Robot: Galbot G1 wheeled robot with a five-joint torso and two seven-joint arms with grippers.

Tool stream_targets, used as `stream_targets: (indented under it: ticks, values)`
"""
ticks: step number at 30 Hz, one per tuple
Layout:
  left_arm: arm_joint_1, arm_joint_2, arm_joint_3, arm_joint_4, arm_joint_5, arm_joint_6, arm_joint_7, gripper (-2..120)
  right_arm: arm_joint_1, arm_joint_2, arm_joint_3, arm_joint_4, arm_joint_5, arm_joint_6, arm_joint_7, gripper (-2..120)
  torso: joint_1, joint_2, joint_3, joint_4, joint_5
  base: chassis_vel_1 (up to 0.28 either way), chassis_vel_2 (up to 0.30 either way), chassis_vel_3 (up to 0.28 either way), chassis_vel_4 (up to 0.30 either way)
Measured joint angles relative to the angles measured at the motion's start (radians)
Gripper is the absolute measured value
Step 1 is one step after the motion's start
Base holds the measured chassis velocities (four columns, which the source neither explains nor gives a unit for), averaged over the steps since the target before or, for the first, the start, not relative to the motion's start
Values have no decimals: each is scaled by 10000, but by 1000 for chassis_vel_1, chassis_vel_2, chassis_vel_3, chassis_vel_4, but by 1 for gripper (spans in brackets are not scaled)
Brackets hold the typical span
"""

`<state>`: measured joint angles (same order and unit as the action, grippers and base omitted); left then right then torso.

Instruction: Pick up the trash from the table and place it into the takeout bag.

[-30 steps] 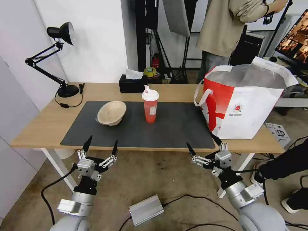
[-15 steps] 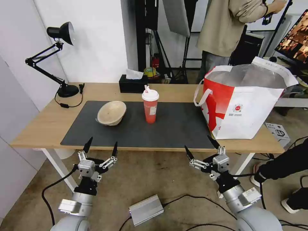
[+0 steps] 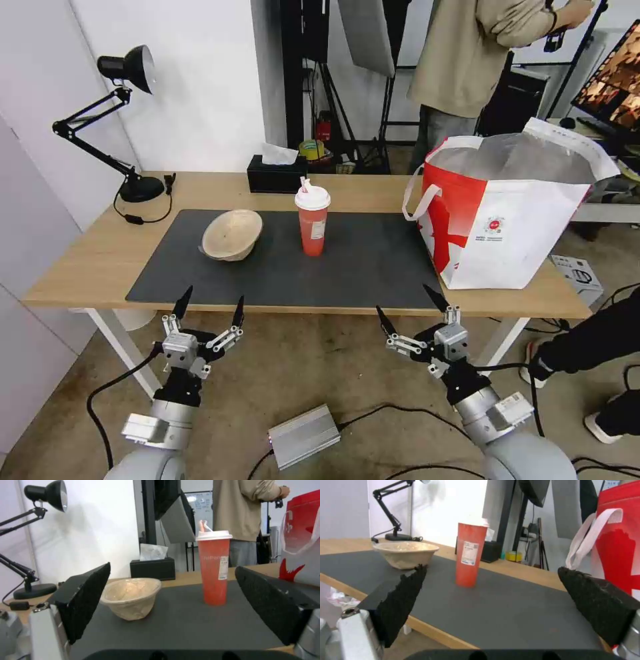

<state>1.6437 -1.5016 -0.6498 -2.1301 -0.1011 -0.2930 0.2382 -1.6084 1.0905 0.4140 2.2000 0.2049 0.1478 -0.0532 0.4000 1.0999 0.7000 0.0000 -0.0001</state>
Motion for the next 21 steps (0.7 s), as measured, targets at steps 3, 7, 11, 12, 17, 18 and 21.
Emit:
stream_targets:
  ticks: [3,7,11,12,17,18,21]
  values:
    - [9,-1,-68,0,-20,-3,0,100,232,8,-211,-32,3,-125,20,100,1,0,0,0,0,0,0,0,0]
    - [70,-6,-222,1,-81,-22,1,100,725,44,-582,-99,5,-412,57,100,0,0,0,0,0,0,0,0,0]
    - [165,-23,-408,13,-182,-99,7,100,1299,22,-892,-318,59,-675,69,100,0,0,0,0,1,0,0,0,0]
    - [180,-36,-460,38,-207,-134,9,100,1473,-2,-970,-395,109,-750,73,100,0,0,0,1,1,0,0,0,0]
    - [181,-156,-616,163,-266,-255,10,100,2162,-232,-1330,-771,524,-1143,140,100,1,0,0,1,0,0,0,0,0]
    - [180,-186,-626,189,-271,-268,12,100,2300,-282,-1399,-861,603,-1212,156,100,1,-1,0,1,1,0,0,0,0]
    - [165,-233,-642,220,-273,-285,17,100,2560,-356,-1550,-1093,817,-1362,186,100,0,0,1,0,2,0,0,0,0]
